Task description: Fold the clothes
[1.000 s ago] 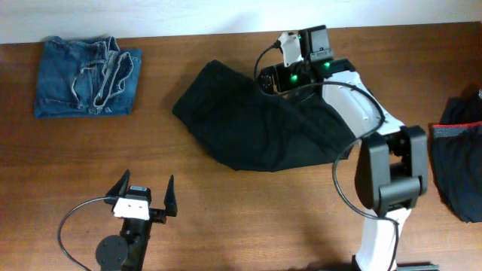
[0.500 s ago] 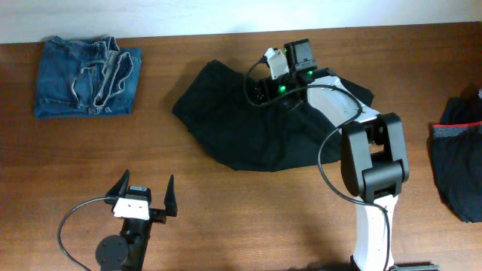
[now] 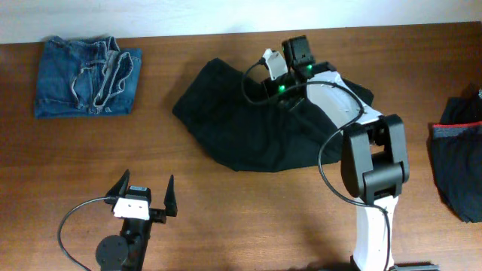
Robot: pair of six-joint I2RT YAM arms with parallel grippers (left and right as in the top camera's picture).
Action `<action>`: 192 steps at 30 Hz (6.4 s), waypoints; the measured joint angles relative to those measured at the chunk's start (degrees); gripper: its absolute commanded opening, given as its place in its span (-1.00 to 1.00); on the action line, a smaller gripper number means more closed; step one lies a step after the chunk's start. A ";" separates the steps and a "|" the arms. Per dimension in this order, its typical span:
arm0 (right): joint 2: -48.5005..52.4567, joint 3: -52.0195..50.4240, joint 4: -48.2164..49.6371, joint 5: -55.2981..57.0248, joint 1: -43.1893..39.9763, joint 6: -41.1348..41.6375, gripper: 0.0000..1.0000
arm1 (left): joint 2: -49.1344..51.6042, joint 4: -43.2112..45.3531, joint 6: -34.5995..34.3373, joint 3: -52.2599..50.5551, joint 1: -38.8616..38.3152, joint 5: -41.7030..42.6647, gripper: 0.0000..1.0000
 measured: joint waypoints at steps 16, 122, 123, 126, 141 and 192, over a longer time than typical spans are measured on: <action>-6.10 12.00 -27.50 -1.86 0.00 2.71 -0.92 | 0.00 -0.02 0.00 0.00 0.00 0.00 0.98; 2.62 13.46 -34.51 3.50 10.45 -12.02 0.98 | 0.00 0.85 -0.74 0.00 0.00 11.80 0.98; 2.80 13.46 -34.53 2.56 10.45 -12.28 0.98 | 0.00 0.83 -0.74 0.00 0.00 11.80 0.98; 2.99 13.46 -34.53 -0.63 10.45 -13.31 0.63 | 0.00 0.72 -0.74 0.00 0.00 11.80 0.98; 4.28 24.76 -43.98 -2.86 8.96 -11.30 -0.92 | 0.00 0.59 -0.74 0.00 0.00 11.80 0.98; -16.74 73.64 -61.05 22.23 -23.89 11.04 -0.93 | 0.00 0.59 -0.92 0.00 0.00 14.14 0.98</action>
